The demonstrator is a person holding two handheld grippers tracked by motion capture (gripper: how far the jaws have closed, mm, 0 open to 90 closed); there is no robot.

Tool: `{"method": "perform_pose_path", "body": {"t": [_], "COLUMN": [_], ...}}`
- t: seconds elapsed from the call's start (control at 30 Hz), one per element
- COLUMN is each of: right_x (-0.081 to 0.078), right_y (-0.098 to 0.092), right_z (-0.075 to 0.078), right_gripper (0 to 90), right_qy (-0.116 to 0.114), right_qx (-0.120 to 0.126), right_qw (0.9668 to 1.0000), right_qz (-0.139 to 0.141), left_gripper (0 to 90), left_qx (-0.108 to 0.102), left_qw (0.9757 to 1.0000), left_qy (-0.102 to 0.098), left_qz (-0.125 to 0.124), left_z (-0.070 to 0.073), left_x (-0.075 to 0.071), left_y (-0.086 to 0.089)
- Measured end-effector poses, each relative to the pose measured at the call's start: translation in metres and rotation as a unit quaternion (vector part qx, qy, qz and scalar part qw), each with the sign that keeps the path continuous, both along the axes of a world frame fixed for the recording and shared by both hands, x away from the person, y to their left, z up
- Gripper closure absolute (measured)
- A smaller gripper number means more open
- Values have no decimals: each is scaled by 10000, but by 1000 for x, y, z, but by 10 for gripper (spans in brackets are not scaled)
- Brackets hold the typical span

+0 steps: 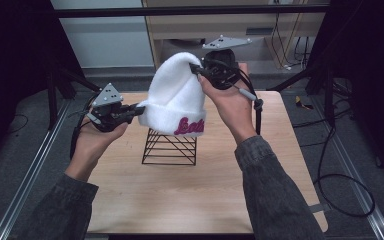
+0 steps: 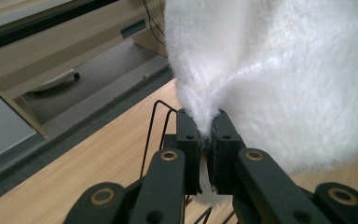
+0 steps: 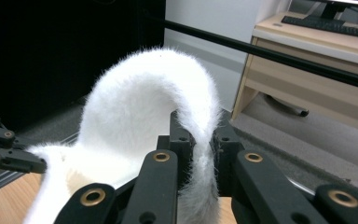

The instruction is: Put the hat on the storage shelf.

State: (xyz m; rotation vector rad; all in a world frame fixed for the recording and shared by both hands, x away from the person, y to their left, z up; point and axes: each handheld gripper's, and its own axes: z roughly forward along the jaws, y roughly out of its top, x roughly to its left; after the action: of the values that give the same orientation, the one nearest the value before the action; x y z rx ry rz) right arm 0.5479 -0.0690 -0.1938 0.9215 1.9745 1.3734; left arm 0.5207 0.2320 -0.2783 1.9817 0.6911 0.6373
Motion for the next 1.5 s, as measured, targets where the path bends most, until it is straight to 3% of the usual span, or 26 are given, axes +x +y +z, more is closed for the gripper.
{"method": "perform_pose_path", "body": {"t": [0.33,0.73,0.97,1.5], "right_x": [14,32,33,35], "right_y": [16,22,23,27], "right_z": [-16,-31,-33,-31], "right_gripper": [824,826,825,825], "right_qy": [184,344,348,337], "right_qx": [-105,-179,-214,-205], "right_qw": [9998,9992,9992,9992], "right_qz": [51,-8,8,54], "left_gripper": [843,844,844,844], "left_qx": [32,82,114,143], "left_qw": [9998,9991,9987,9985], "left_qy": [158,268,313,263], "left_qz": [124,325,397,465], "left_z": [-12,-27,-34,-36], "left_x": [7,22,27,31], "left_y": [10,17,19,20]}}
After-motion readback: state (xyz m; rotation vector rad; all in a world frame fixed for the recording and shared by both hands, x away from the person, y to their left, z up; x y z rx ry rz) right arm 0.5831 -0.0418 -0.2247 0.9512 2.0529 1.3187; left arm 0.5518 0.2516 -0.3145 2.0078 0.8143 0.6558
